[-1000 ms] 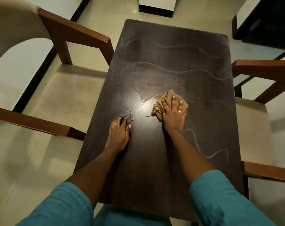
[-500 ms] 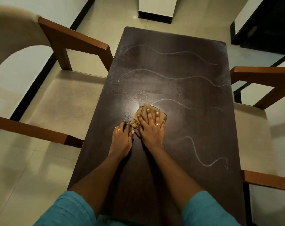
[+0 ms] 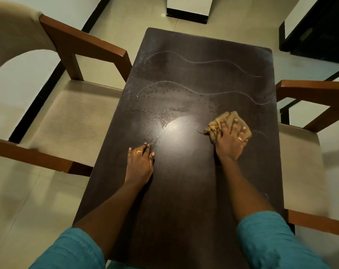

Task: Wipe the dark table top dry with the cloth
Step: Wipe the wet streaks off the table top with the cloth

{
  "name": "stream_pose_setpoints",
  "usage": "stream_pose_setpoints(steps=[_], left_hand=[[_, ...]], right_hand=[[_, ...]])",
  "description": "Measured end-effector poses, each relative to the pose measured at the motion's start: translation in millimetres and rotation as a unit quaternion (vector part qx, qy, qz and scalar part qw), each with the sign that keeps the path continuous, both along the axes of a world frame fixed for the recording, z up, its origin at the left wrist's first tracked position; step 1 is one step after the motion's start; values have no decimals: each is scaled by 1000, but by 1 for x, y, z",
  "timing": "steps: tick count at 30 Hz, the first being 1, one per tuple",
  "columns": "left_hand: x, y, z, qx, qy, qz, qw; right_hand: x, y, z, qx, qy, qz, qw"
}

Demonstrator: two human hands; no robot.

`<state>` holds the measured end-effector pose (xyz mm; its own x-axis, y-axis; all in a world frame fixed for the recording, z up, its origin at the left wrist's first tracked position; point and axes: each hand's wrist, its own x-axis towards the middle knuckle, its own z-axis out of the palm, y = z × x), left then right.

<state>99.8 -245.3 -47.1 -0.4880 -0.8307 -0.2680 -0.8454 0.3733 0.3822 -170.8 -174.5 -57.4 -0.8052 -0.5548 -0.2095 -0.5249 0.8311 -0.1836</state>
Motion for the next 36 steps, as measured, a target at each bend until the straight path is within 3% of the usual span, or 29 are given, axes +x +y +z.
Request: stream_pose_setpoints(steps=[12,18,24,32,36], left_hand=[[-4,1,1,-32,-45,-4,998],[-9,3,4,-48,-73,-4,996],[-12,5,5,-68,-108,-14,992],[-20,21,12,-67,-118,1,991],[-27,34,16,-59,-111,-11,992]], right_hand=[[3,-24,3,8,-19,-39,999],[54,-30,2,20,-6,118,993],[74,25,-2,14,-11,237,971],[-26,108,2,49,11,79,996],[-66,106,8,53,-13,15,998]])
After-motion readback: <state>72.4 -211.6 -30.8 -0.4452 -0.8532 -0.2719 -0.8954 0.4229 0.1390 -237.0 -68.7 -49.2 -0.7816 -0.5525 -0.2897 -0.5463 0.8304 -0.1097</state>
